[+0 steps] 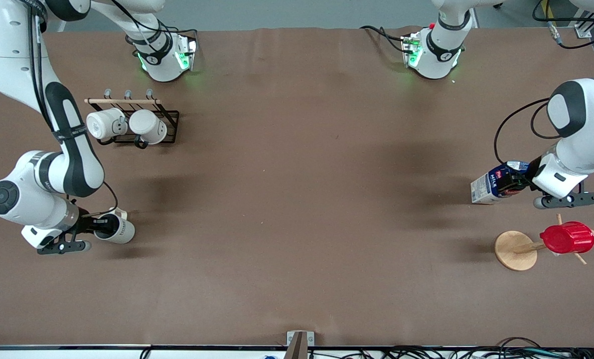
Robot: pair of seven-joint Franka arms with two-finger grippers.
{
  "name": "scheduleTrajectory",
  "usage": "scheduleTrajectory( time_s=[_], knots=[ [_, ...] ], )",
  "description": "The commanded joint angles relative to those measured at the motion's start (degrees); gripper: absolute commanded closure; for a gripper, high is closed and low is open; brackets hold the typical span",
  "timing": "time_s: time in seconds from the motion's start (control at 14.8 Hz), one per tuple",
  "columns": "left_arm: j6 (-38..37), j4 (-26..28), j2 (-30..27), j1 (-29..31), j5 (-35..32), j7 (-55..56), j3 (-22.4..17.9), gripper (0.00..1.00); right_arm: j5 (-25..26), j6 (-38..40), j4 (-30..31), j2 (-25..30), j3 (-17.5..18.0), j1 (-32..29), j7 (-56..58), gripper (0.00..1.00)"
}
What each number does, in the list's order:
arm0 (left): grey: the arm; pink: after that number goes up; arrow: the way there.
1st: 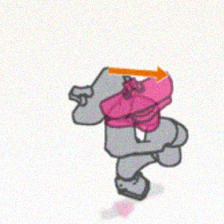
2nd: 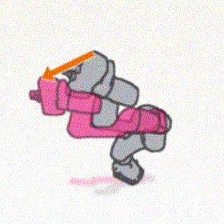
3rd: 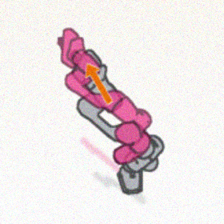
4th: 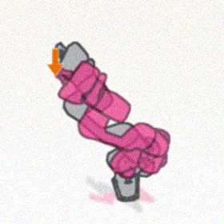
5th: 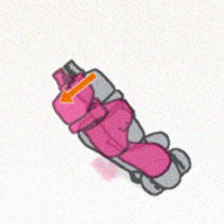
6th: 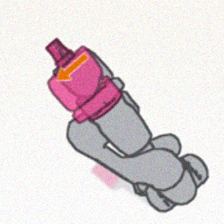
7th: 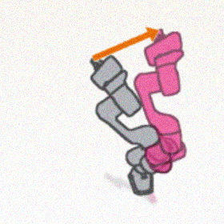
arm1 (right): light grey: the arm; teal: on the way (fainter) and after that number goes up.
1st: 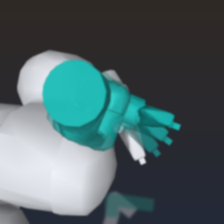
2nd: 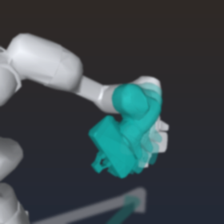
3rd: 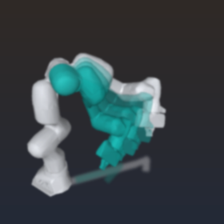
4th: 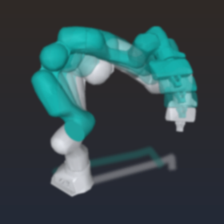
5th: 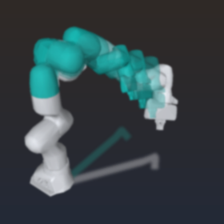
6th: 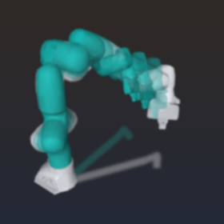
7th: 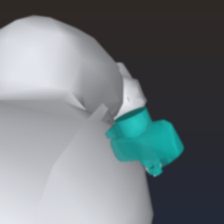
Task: Place cup and milk on table
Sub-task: 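Grasp the white mug with the right gripper while the left gripper grasps the milk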
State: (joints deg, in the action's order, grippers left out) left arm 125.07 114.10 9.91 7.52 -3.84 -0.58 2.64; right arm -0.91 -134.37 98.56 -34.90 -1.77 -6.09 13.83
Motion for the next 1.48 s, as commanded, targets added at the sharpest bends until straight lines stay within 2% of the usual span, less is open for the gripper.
scheduleTrajectory(
  time_s=[0.0,0.2,0.61,0.88,1.01,1.15,1.35,1.42],
  knots=[
    [0.4,0.7,-0.5,0.5,-4.1,-0.6,0.3,0.0,-0.7,-0.4,0.8,0.7,0.5,-0.6,0.3,1.0],
    [-0.4,1.8,-0.9,0.7,-4.2,-0.6,0.3,0.0,-0.7,2.3,-0.1,1.5,0.6,-0.2,0.7,1.0],
    [-0.4,4.2,-0.7,0.8,-4.4,-0.6,0.3,0.0,-0.6,26.1,-11.6,9.0,1.9,4.1,0.0,1.0],
    [-0.3,4.3,0.4,1.4,-5.7,-0.6,0.2,0.0,-0.5,33.6,-11.9,12.2,9.7,4.3,-11.2,1.0],
    [-0.4,4.5,0.6,2.5,-6.9,-0.6,0.4,0.0,-0.5,34.8,-11.6,12.3,15.1,4.3,-21.2,1.0],
    [-0.4,4.5,0.6,2.5,-6.9,-0.6,0.4,0.0,-0.5,33.4,-10.2,12.2,18.8,5.4,-28.0,1.0],
    [-0.4,4.5,0.3,2.6,-6.9,-0.5,0.5,0.08,-0.4,30.2,-9.8,12.0,20.0,11.2,-38.3,1.0],
    [-0.4,4.5,0.2,2.6,-6.9,-0.5,0.6,0.17,-0.2,28.5,-9.2,12.0,20.0,13.3,-41.1,1.0]
  ],
)
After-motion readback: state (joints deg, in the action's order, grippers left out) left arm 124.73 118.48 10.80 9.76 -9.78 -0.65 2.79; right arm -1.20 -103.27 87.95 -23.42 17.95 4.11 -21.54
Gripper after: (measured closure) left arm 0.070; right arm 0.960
